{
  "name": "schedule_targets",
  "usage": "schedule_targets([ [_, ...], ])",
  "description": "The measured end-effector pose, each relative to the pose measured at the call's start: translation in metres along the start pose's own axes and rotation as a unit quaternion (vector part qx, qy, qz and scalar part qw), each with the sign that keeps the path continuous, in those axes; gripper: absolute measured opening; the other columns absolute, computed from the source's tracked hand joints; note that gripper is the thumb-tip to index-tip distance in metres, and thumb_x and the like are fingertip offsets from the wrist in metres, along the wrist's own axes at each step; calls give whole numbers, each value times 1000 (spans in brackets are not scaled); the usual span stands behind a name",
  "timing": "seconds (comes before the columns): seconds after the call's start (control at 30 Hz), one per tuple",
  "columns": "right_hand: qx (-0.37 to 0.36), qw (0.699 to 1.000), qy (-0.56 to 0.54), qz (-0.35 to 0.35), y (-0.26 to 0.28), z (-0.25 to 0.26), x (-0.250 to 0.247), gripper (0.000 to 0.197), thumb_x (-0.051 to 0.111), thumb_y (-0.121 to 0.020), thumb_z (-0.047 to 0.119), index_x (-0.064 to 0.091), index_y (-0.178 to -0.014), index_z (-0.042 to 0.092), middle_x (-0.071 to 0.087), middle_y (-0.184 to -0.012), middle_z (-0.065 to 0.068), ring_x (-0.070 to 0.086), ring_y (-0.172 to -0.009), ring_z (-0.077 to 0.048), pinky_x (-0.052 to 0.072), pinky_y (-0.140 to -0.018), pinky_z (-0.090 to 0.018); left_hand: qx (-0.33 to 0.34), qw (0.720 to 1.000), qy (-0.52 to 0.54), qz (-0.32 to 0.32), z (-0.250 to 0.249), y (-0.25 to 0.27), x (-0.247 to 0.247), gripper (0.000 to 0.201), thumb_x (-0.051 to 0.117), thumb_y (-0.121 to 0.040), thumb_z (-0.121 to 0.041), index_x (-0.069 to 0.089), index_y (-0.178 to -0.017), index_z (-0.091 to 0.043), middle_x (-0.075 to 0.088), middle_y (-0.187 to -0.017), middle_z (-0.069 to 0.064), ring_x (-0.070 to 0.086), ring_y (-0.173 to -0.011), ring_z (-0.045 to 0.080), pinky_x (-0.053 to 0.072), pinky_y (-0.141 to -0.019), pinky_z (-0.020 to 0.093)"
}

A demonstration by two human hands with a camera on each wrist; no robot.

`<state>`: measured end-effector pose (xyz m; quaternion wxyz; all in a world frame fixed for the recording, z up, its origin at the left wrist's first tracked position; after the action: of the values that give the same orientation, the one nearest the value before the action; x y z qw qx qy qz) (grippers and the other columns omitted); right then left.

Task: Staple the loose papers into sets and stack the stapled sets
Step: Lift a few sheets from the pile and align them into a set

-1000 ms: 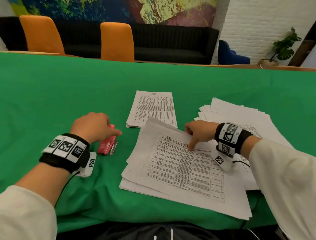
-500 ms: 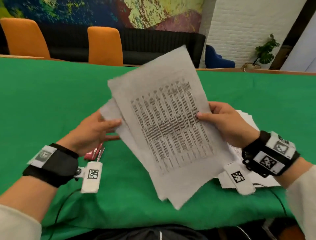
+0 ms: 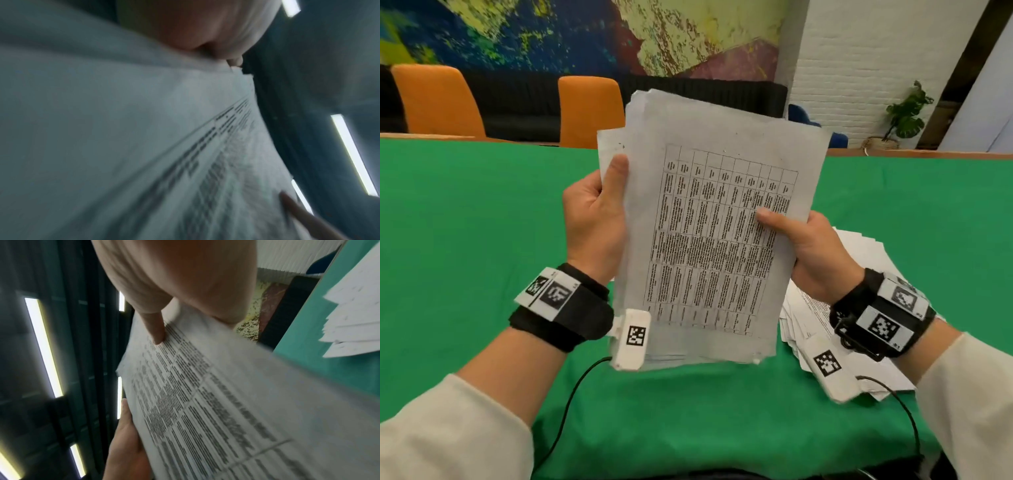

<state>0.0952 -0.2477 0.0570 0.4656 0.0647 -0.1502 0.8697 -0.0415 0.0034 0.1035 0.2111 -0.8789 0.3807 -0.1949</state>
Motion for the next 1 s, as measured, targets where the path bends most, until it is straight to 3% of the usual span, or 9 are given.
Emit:
schedule_targets([
  [0.13, -17, 1000, -6, -11, -6, 9, -1, 37, 75, -84, 15, 70, -119, 5, 77, -114, -15, 76, -102, -30, 63, -87, -47, 23, 996, -63, 56, -10, 0, 13, 43, 36, -114, -34, 68, -91, -16, 73, -80, -10, 67, -74, 5, 54, -65, 26],
  [0.27, -13, 999, 0, -32, -4, -2, -3, 45, 76, -85, 10, 65, -127, -2, 75, -119, -20, 73, -107, -37, 60, -94, -55, 15, 989, -81, 121, 3, 18, 26, 53, 36, -105, -64, 59, -119, -19, 67, -114, 14, 66, -103, 29, 55, -94, 56],
  [0.43, -121, 991, 22, -54, -7, 57, 15, 29, 73, -92, 4, 69, -121, 2, 77, -115, -16, 75, -105, -33, 62, -89, -47, 114, 986, -63, 108, -58, 10, 43, 55, 42, -92, -67, 47, -120, -20, 62, -105, -22, 60, -94, -1, 52, -86, 26],
  [0.6, -214, 973, 67, -53, -16, 103, 24, 34, 79, -90, 8, 67, -122, 2, 77, -116, -14, 74, -108, -32, 60, -93, -46, 83, 991, -86, 61, -84, -27, 37, 60, 32, -96, -75, 58, -121, -27, 66, -121, -5, 61, -109, 9, 49, -107, 45],
  [0.7, -185, 974, 120, -59, -11, 68, 14, 40, 79, -90, 11, 65, -125, 0, 75, -117, -14, 73, -109, -29, 61, -93, -45, -24, 996, -64, 61, -34, -5, 25, 56, 23, -110, -58, 62, -113, -18, 71, -86, -23, 65, -79, -7, 52, -73, 15],
  [0.77, -150, 975, 160, -47, -6, 39, 11, 31, 75, -92, 12, 69, -123, 8, 78, -115, -7, 74, -108, -25, 61, -95, -47, -38, 996, -57, 60, -7, 19, 16, 74, 25, -103, -71, 61, -117, -8, 72, -84, -12, 67, -74, 3, 54, -68, 20],
  [0.87, -156, 969, 187, -29, -2, 28, 19, 24, 72, -95, 9, 73, -119, 14, 79, -111, 0, 76, -105, -21, 61, -94, -46, 25, 998, 1, 54, -10, 35, 13, 96, 45, -89, -82, 49, -137, 1, 63, -126, 26, 64, -112, 42, 53, -96, 62],
  [0.93, -187, 967, 169, -43, -5, 44, 24, 20, 71, -96, 8, 74, -116, 13, 80, -110, -3, 76, -103, -23, 62, -92, -45, 72, 997, 12, 33, -33, 32, 19, 97, 50, -88, -79, 43, -133, 8, 58, -124, 29, 61, -109, 37, 51, -99, 63],
  [1.0, -210, 968, 121, -58, -10, 63, 27, 18, 71, -97, 8, 73, -115, 7, 79, -110, -8, 76, -103, -27, 62, -90, -44, 115, 993, 14, 6, -61, 19, 23, 85, 50, -90, -72, 43, -126, 4, 58, -116, 14, 62, -104, 16, 55, -94, 43],
])
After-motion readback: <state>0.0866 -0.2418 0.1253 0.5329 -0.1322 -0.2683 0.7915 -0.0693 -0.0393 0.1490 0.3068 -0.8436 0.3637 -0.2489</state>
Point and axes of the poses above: each hand's wrist, its own y-axis away from the middle knuckle, its own x-axis out of the palm, z = x × y, the point moved 10 cm from there along -y, towards the middle knuckle
